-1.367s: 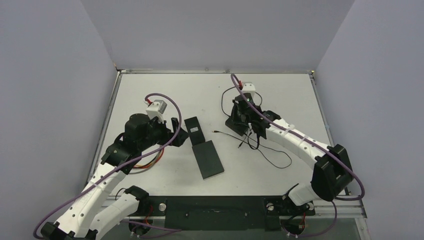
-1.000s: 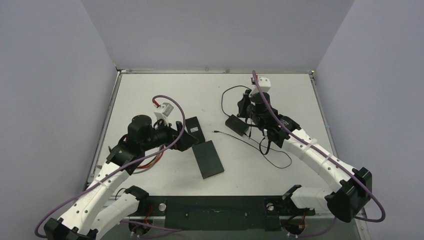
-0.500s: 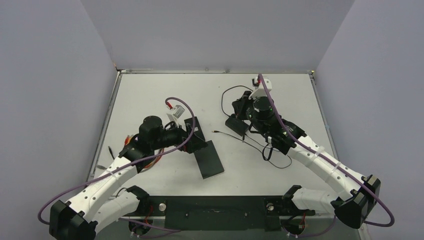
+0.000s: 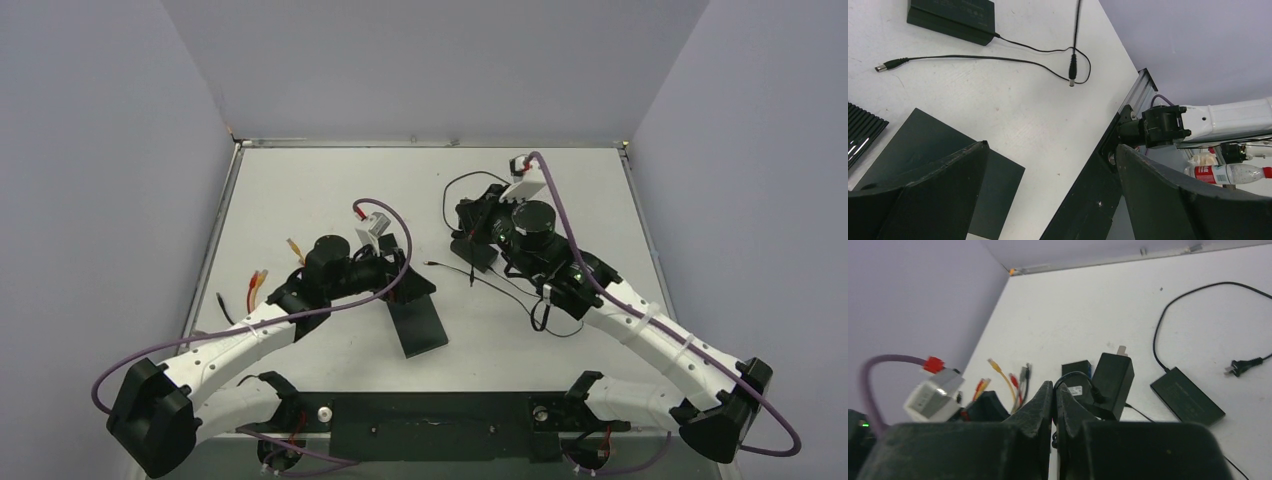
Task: Insert the plug into the switch port
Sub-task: Pick up the power from the center of the board.
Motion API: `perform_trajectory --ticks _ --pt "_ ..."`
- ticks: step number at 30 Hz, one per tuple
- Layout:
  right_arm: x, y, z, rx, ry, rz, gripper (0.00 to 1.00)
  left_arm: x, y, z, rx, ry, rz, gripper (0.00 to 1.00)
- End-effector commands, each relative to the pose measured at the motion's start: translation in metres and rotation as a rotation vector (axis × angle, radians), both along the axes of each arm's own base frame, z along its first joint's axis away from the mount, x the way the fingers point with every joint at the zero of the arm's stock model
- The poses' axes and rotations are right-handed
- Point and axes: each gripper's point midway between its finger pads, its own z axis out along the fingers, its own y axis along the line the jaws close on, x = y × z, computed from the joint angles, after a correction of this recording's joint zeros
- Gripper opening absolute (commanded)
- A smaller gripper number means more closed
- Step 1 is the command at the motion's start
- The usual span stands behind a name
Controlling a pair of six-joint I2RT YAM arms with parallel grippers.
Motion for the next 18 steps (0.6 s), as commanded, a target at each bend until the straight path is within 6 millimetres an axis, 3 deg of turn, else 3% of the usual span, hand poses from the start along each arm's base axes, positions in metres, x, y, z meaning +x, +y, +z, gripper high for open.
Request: perform_trajectory --ticks 1,18 --pt "0.003 0.010 0.058 0.171 -0.085 -0.011 0.00 0.015 -0.011 0.029 -0.107 -0.112 0.040 0.98" --pt "-0.002 0.033 0.077 0.217 -0.074 0.025 0.00 0.010 -0.029 0.046 -0.226 -0.232 -0.015 0.90"
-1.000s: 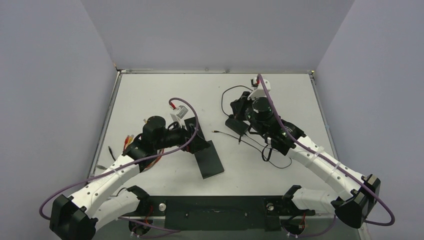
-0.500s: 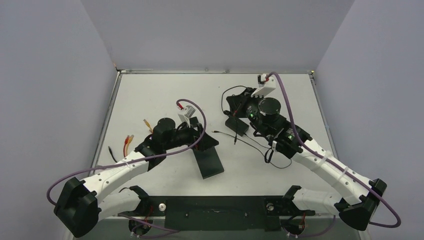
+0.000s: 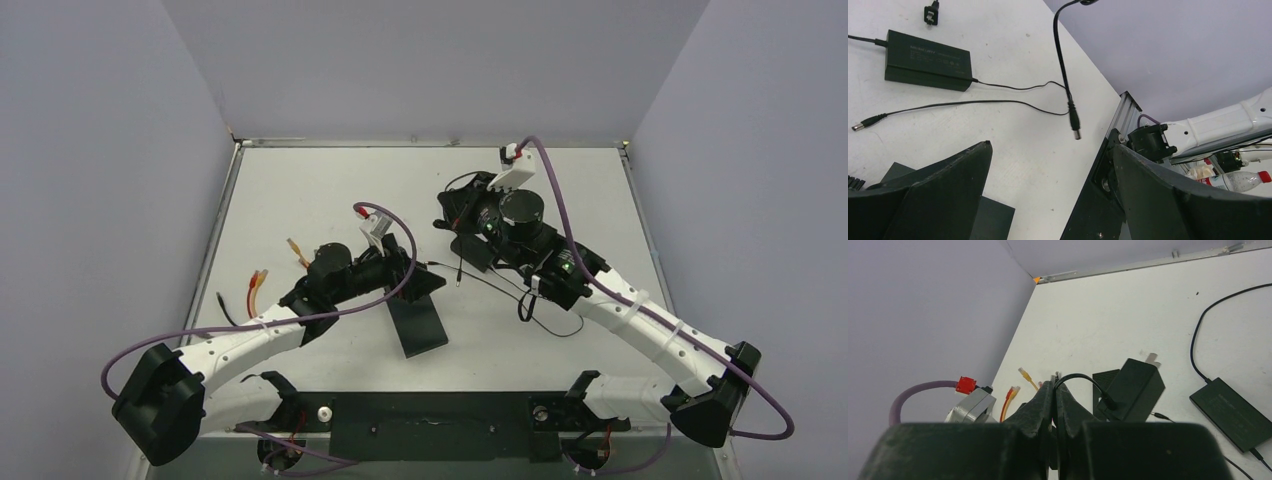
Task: Insert the plug into the switch port
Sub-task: Pick up the power from the center of the board.
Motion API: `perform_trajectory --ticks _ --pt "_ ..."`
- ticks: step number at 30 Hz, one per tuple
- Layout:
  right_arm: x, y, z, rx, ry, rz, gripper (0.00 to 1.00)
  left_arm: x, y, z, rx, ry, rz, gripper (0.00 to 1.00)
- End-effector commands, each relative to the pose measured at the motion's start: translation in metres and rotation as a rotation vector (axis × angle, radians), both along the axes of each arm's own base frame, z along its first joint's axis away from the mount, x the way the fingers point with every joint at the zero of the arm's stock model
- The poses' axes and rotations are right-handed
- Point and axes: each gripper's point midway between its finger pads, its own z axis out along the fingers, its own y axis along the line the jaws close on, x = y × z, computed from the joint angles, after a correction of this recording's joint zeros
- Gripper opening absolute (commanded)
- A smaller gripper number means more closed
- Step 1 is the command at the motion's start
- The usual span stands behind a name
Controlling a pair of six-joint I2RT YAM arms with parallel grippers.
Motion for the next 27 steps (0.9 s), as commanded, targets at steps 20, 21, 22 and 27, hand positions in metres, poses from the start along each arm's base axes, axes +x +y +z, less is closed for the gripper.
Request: perform_trajectory --ticks 20,21,22,27 --pt "-0.011 0.026 0.065 0.116 -0.090 0.011 0.00 -0.002 -0.016 0.031 -0.118 -0.137 -0.044 0.85" --pt "-0.011 0.026 0.067 0.121 -0.093 0.010 0.00 -0.003 -0.017 0.031 -0.120 -0.137 -0.048 0.84" --pt "-0.011 0.026 0.067 0.122 -0.093 0.008 0.00 -0.003 -0.018 0.030 -0.119 -0.136 -0.051 0.83" --pt "-0.013 0.027 0.073 0.137 -0.104 0.002 0.00 -0.004 -0.020 0.031 -0.125 -0.135 -0.065 0.75"
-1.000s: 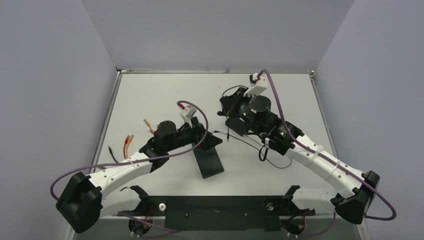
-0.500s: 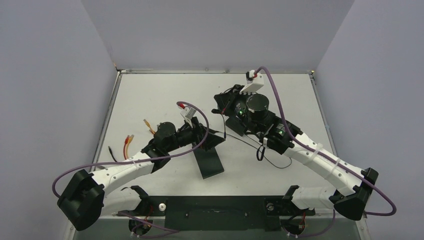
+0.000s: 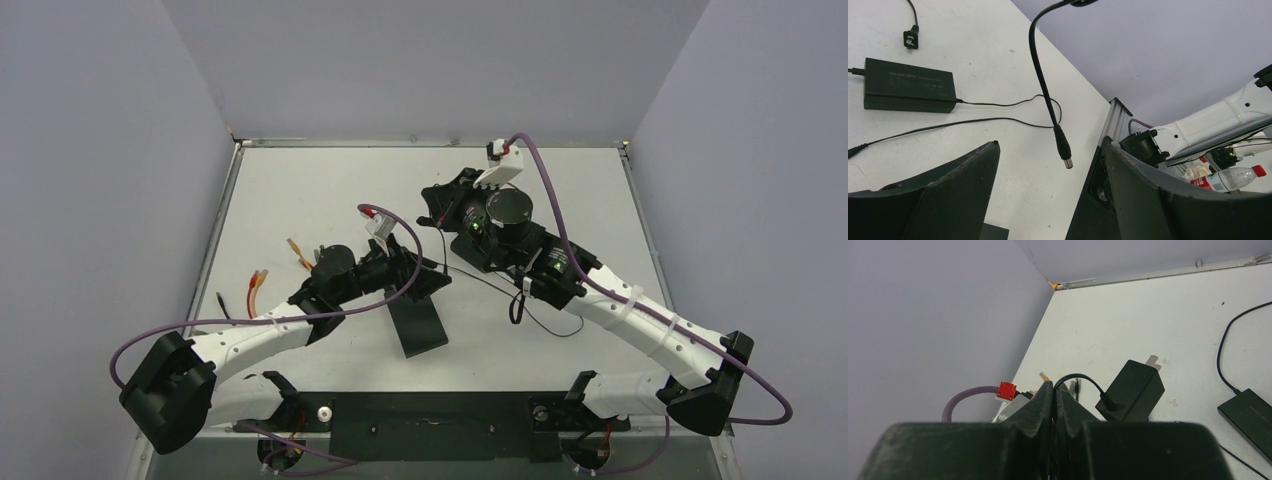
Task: Insert the plug into the switch port
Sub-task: Pick up the power from the center of the board.
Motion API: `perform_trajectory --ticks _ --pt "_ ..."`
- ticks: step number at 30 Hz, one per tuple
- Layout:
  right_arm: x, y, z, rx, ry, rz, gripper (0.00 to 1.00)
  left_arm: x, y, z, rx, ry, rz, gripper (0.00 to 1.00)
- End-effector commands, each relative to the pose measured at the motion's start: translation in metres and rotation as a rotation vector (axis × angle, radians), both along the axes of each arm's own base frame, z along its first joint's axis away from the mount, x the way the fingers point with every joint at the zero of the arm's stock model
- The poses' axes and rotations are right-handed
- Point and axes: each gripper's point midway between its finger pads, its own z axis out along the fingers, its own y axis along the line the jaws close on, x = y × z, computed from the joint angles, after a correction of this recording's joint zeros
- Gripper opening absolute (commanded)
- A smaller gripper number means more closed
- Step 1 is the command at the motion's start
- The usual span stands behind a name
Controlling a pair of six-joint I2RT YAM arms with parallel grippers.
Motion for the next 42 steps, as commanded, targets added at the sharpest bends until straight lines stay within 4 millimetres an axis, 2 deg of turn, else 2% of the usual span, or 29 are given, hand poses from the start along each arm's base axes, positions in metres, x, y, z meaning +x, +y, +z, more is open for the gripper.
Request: perform_trajectory --ticks 1,12,18,26,34,35,36,42 --pt "0.000 -0.001 0.039 0.100 -0.060 -0.026 0.00 -0.005 -0.005 0.019 -0.054 -0.062 -0.033 0.74" --pt "-0.004 0.002 0.045 0.115 -0.068 -0.017 0.00 -0.007 -0.007 0.021 -0.059 -0.067 -0.051 0.52" --pt "-0.006 0.004 0.047 0.121 -0.070 -0.012 0.00 -0.007 -0.009 0.019 -0.056 -0.064 -0.060 0.44" --pt "-0.009 0.008 0.051 0.125 -0.074 -0.002 0.00 -0.008 -0.011 0.016 -0.055 -0.057 -0.071 0.37" --pt "-0.010 0.009 0.050 0.123 -0.074 -0.005 0.00 -0.009 -0.010 0.017 -0.053 -0.062 -0.076 0.14" --pt "-0.010 0.009 0.049 0.122 -0.073 -0.005 0.00 -0.009 -0.010 0.017 -0.051 -0.063 -0.077 0.04" --pt "-0.010 0.009 0.049 0.121 -0.072 -0.006 0.00 -0.010 -0.010 0.017 -0.050 -0.065 -0.079 0.01" --pt "-0.011 -0.002 0.038 0.093 -0.065 -0.033 0.00 -0.013 -0.008 0.012 -0.014 -0.055 -0.088 0.00"
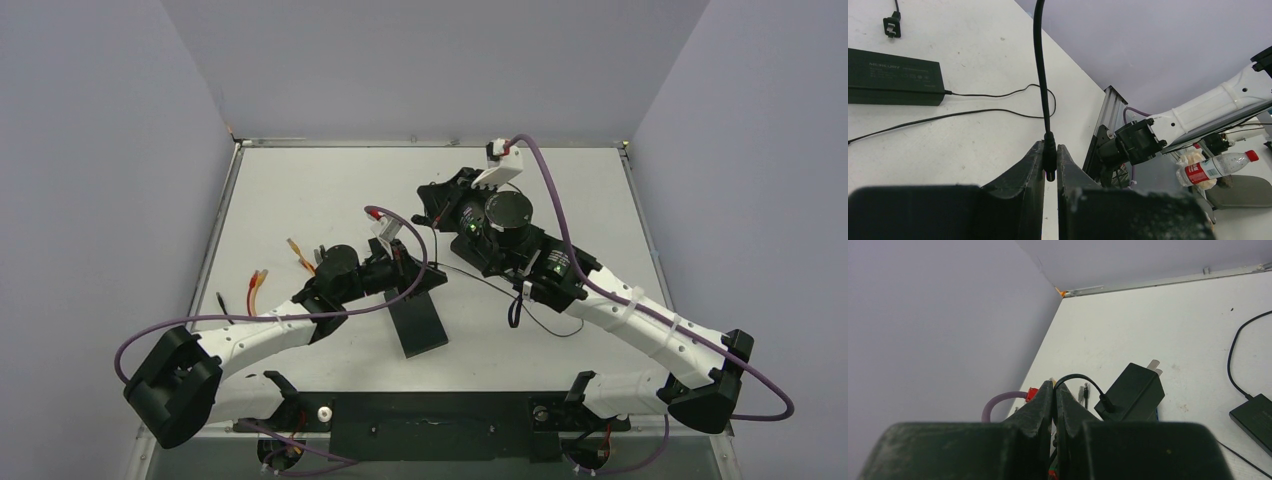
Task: Insert the plug into the switch port
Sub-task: Pick up the power from the center of the board.
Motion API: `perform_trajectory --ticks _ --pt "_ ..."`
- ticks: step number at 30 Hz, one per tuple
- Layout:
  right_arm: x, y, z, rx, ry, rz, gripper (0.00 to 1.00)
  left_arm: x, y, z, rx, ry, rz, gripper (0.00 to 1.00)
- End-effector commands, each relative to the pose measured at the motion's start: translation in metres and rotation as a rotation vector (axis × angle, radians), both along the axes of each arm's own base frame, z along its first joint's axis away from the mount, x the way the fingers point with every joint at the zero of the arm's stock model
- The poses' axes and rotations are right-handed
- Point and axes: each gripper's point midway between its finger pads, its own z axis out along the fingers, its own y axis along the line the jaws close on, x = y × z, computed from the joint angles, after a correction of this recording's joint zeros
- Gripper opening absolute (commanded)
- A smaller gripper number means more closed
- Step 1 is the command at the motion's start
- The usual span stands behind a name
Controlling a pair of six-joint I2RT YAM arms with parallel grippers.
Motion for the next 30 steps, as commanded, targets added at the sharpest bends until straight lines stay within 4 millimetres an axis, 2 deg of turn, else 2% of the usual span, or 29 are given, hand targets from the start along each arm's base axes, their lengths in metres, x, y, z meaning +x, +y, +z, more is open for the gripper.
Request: perform_trajectory --ticks 1,6,11,12,13,14,15,16,17,18,20,22,26,30 --pt "-0.003 -0.013 0.023 0.059 -0.044 -0.040 0.00 -0.006 0.000 0.019 -0.019 -0.062 -0.029 0.00" --pt "0.001 -0.036 -0.007 -0.017 -0.017 -0.120 0.00 -0.011 0.000 0.008 0.036 -0.025 -0.057 0.00" --pt "0.004 -0.063 -0.057 -0.085 0.039 -0.200 0.00 -0.026 -0.005 -0.008 0.083 0.031 -0.140 0.00" --pt "0.004 -0.071 -0.061 -0.082 0.045 -0.219 0.00 -0.028 -0.005 -0.013 0.099 0.049 -0.148 0.00" --pt "0.004 -0.074 -0.077 -0.100 0.066 -0.228 0.00 -0.031 -0.007 -0.017 0.110 0.058 -0.165 0.00" --pt "0.003 -0.081 -0.079 -0.099 0.068 -0.245 0.00 -0.033 -0.008 -0.022 0.127 0.077 -0.173 0.00" --pt "0.002 -0.086 -0.095 -0.121 0.090 -0.257 0.00 -0.036 -0.010 -0.028 0.145 0.097 -0.191 0.00" --pt "0.001 -0.093 -0.098 -0.123 0.092 -0.276 0.00 -0.037 -0.011 -0.029 0.152 0.105 -0.202 0.00" --pt "0.000 -0.098 -0.115 -0.150 0.115 -0.289 0.00 -0.043 -0.014 -0.036 0.168 0.128 -0.232 0.00" --pt "-0.001 -0.104 -0.119 -0.153 0.119 -0.309 0.00 -0.047 -0.017 -0.036 0.172 0.133 -0.255 0.00" --pt "-0.004 -0.115 -0.152 -0.198 0.165 -0.335 0.00 -0.058 -0.023 -0.045 0.198 0.162 -0.313 0.00" --pt "-0.006 -0.124 -0.175 -0.222 0.205 -0.358 0.00 -0.066 -0.029 -0.061 0.241 0.200 -0.358 0.00" --pt "-0.013 -0.141 -0.221 -0.235 0.300 -0.385 0.00 -0.074 -0.037 -0.080 0.304 0.232 -0.402 0.00" --pt "-0.019 -0.152 -0.247 -0.223 0.356 -0.403 0.00 -0.080 -0.041 -0.091 0.346 0.252 -0.431 0.00"
